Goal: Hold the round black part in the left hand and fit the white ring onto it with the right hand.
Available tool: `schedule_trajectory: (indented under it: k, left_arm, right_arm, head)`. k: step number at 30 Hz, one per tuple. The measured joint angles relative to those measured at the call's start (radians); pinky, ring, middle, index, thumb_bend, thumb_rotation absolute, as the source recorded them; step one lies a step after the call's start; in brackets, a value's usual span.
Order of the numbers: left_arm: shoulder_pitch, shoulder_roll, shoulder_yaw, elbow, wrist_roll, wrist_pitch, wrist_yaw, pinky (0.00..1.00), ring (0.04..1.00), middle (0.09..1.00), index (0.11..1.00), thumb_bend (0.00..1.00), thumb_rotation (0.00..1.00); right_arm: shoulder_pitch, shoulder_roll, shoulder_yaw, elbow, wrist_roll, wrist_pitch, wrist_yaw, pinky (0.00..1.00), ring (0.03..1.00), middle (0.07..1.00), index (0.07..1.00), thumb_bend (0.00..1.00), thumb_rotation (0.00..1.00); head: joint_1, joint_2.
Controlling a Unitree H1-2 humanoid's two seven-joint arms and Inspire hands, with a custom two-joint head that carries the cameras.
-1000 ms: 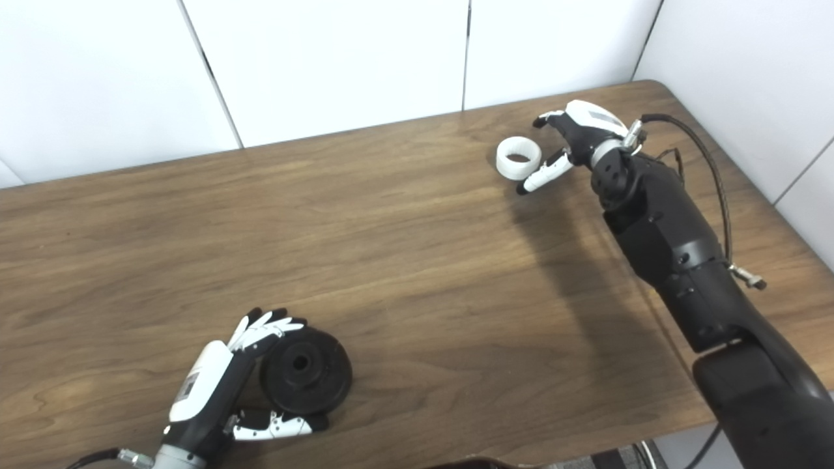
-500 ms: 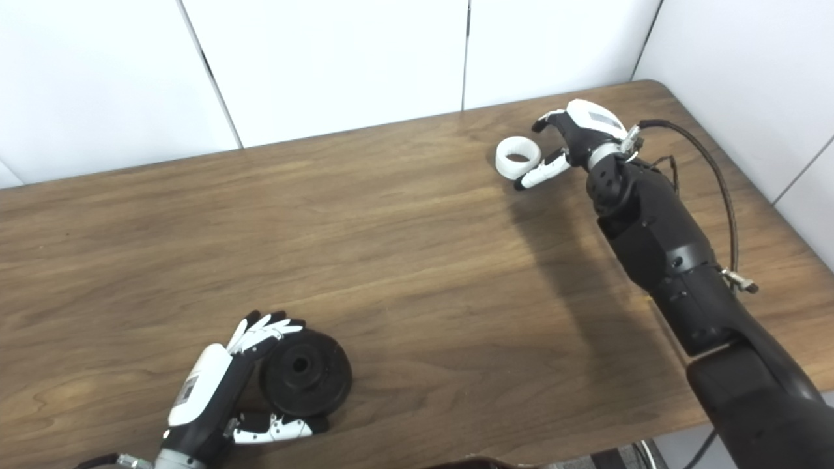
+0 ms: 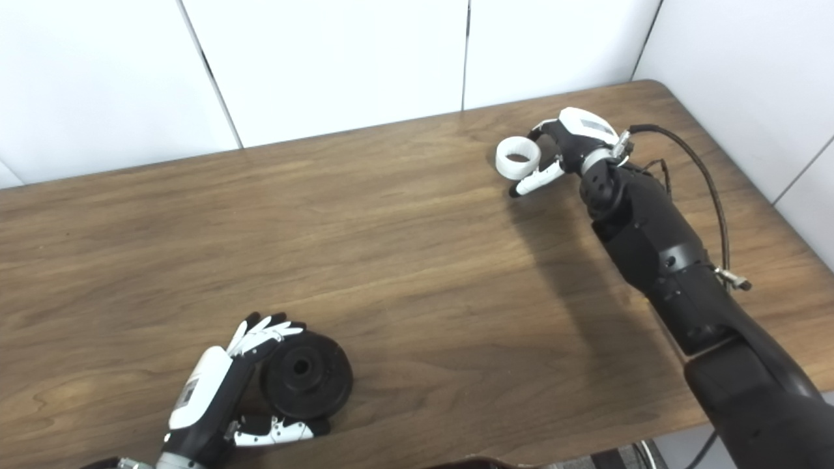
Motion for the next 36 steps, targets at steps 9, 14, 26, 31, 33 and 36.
schedule_trajectory:
  k: [9,14,26,31,33,36]
  left_arm:
    - [0.003,-0.001,-0.001,-0.005,0.015,0.002,0.000,1.00,0.921,0.831,0.488,0.52,0.07]
    - [0.004,-0.002,-0.001,-0.005,0.018,0.002,0.001,1.00,0.927,0.830,0.488,0.52,0.07]
    - [0.004,-0.002,-0.001,-0.004,0.020,0.001,0.002,1.00,0.925,0.831,0.488,0.52,0.07]
    - [0.004,-0.002,-0.001,-0.001,0.021,-0.001,0.004,1.00,0.924,0.833,0.487,0.52,0.07]
    - [0.004,-0.002,-0.001,0.000,0.023,-0.002,0.005,1.00,0.926,0.834,0.487,0.52,0.07]
    - [0.004,-0.001,-0.002,0.000,0.025,-0.001,0.005,1.00,0.927,0.834,0.487,0.52,0.07]
  right_arm:
    - [-0.014,0.002,0.024,0.001,0.000,-0.009,-0.005,0.99,0.969,0.933,0.783,0.86,0.38]
    - [-0.013,0.002,0.031,0.019,0.000,-0.021,-0.017,0.99,0.962,0.927,0.767,0.85,0.37]
    - [-0.013,0.010,0.033,0.020,0.002,-0.035,-0.034,0.99,0.958,0.920,0.752,0.86,0.36]
    - [-0.013,0.010,0.033,0.020,0.002,-0.035,-0.035,0.99,0.953,0.912,0.731,0.85,0.36]
    - [-0.013,0.010,0.033,0.020,0.003,-0.035,-0.039,0.99,0.950,0.908,0.723,0.85,0.36]
    - [-0.013,0.010,0.032,0.020,0.006,-0.036,-0.040,0.99,0.947,0.903,0.709,0.85,0.34]
  head:
    - [0.002,0.006]
    - [0.003,0.009]
    - [0.003,0.012]
    - [0.003,0.012]
    - [0.002,0.014]
    - [0.005,0.015]
